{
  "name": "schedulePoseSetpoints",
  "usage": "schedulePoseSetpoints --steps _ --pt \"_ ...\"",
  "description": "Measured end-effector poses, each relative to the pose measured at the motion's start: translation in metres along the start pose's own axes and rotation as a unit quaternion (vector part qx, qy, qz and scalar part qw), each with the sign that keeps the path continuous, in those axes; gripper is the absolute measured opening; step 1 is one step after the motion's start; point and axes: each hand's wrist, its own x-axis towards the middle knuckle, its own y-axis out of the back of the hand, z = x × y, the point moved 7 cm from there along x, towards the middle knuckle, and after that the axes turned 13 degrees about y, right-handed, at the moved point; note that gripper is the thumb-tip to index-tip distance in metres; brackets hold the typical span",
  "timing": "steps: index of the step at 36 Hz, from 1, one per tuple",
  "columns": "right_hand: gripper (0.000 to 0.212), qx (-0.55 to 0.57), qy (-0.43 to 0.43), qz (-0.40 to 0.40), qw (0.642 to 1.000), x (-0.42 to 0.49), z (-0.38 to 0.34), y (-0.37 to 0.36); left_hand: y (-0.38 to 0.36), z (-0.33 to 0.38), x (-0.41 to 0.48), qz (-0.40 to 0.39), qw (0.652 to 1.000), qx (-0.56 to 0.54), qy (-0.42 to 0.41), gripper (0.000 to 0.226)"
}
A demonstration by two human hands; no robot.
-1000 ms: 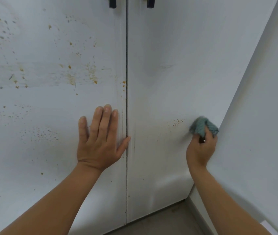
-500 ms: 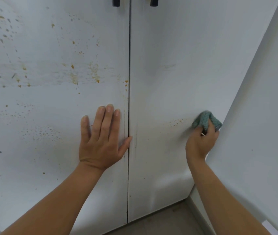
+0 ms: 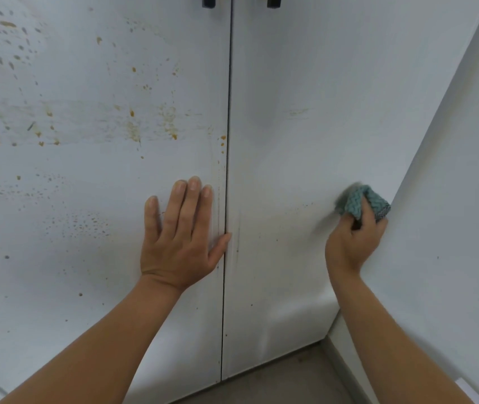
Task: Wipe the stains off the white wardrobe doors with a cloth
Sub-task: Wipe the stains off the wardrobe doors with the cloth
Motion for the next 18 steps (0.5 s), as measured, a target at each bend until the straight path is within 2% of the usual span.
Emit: schedulePoseSetpoints --steps 4,7,10,12,14,18 --pt "0.047 -0.022 0.006 -0.022 0.999 -0.014 -0.001 -0.014 0.001 0.001 0.000 0.004 1.000 0.005 -0.002 0.091" --pt "0.043 -0.026 0.105 -0.087 0.990 -0.054 -0.018 -0.022 0.001 0.001 -0.001 0.007 1.000 0.007 -0.002 0.091" --pt "0.037 -0.010 0.219 -0.203 0.954 -0.088 -0.027 -0.026 0.001 0.001 -0.001 0.004 1.000 0.004 -0.003 0.091" --pt "0.037 -0.009 0.258 -0.232 0.938 -0.091 -0.023 -0.022 0.002 0.001 -0.001 0.005 1.000 0.004 -0.002 0.091" --pt "0.037 -0.029 0.240 -0.192 0.951 -0.075 -0.015 -0.013 0.002 0.001 -0.002 0.006 1.000 0.001 -0.002 0.091" --pt "0.040 -0.043 0.080 -0.044 0.995 -0.021 0.006 -0.001 0.001 0.001 -0.001 0.006 1.000 0.006 -0.002 0.091"
